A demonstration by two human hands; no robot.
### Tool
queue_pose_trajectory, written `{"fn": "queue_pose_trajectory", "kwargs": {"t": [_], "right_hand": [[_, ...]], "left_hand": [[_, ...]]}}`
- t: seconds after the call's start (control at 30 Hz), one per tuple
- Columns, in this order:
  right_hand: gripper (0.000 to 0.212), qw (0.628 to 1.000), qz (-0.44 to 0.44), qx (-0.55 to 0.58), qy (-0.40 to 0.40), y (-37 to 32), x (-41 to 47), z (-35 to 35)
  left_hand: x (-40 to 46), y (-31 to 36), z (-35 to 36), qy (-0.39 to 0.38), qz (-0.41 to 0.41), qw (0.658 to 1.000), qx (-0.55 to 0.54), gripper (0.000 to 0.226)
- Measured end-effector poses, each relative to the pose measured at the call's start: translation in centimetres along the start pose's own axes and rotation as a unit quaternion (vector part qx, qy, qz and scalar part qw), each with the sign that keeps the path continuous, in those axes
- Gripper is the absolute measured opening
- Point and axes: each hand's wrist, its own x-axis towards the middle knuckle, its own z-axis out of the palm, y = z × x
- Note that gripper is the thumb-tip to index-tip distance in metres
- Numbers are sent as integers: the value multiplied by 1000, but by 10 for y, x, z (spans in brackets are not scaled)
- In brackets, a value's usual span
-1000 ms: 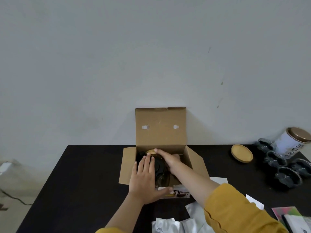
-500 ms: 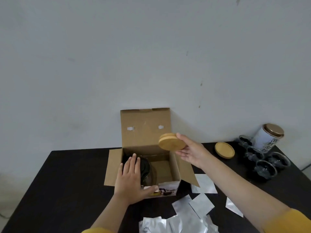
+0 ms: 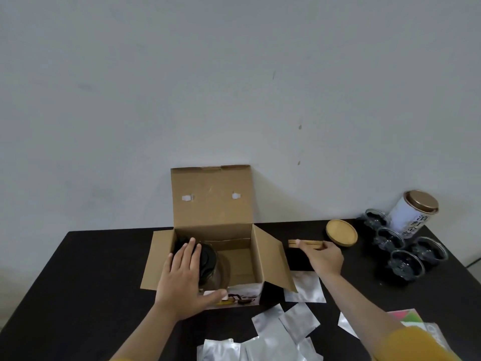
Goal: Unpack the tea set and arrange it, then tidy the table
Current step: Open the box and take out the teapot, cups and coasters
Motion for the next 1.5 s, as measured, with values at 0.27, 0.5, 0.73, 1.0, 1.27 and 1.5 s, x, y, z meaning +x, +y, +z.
{"fn": "queue_pose_trajectory", "kwargs": {"t": [0.27,0.5,0.73,1.0,1.27,1.5], "right_hand": [[77,994,-78,-56,48,42,12,12],[73,991,-72,-103,41,72,15,14],[85,991,-58,-120,20,69,14,13],[73,979,-199,-35,-15,-8,-43,25],[67,878,-345,-158,-293,-91,-128,73],[109,755,-311,-392,-424,-116,-146,132]], "left_hand": [[1,0,-1,-4,-2,1000,6,115],[2,0,1,6,2,1000,9,115],[1,1,0,14,0,1000,1,115],[0,0,-3,8,4,1000,-19,117],[-11,-1,-14,7,-107,992,-69,147],[-29,-11,-12,-64,-177,974,-126,155]]}}
